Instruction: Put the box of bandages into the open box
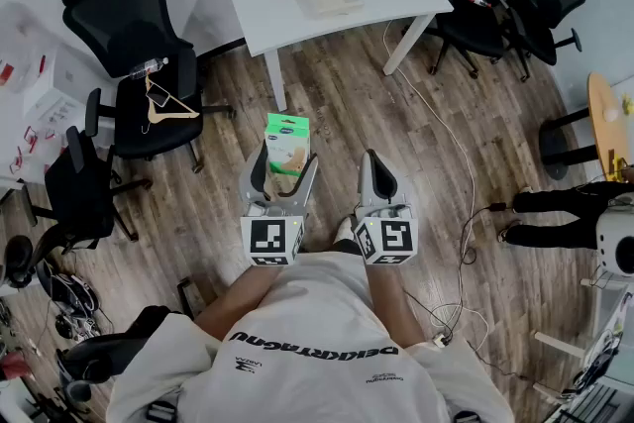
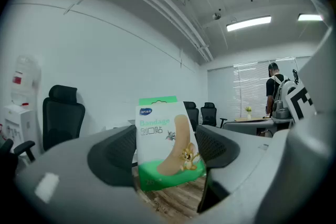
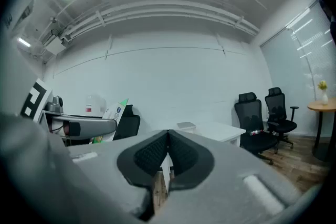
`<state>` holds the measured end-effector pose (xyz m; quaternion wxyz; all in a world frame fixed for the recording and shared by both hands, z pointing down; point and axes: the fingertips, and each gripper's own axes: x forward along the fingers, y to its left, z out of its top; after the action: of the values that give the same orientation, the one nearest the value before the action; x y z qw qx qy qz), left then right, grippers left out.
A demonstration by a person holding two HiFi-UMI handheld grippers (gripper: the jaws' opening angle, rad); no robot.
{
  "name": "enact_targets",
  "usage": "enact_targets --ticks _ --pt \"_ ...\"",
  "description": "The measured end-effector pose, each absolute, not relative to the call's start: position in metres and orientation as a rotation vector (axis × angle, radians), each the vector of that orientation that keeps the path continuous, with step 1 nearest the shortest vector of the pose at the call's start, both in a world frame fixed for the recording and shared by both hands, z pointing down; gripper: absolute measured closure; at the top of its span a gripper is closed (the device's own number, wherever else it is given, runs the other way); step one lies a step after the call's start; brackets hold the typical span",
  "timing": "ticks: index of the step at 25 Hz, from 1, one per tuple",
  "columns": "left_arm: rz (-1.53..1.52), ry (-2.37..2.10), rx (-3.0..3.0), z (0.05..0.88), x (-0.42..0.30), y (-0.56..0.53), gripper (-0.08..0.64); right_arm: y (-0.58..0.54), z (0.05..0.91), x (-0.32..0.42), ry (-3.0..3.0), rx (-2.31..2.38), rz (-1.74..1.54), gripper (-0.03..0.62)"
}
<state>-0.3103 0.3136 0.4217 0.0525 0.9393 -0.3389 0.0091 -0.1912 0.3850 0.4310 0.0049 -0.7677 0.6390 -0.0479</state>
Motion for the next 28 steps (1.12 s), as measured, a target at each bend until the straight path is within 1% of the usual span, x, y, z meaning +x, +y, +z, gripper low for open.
enact_targets --ticks 7,14,19,28 --pt "0.016 -1.038 2.851 0.414 -0.287 0.327 0.193 0.400 0.420 -0.173 2.011 -2.376 -0.116 0.595" --pt "0.002 -1.092 2.868 0.399 -0.222 0.332 0.193 0.398 0.411 -0.104 2.043 -2.297 -0.140 0.595" --pt "-0.031 -1.159 2.864 0.384 -0.179 0.337 0.193 0.395 0.400 -0.061 2.095 -2.245 -0.088 0.594" --pt "-0.001 -1.286 2.843 0.378 -0.143 0.339 0.193 0.392 0.409 -0.016 2.141 -2.176 -0.118 0.595"
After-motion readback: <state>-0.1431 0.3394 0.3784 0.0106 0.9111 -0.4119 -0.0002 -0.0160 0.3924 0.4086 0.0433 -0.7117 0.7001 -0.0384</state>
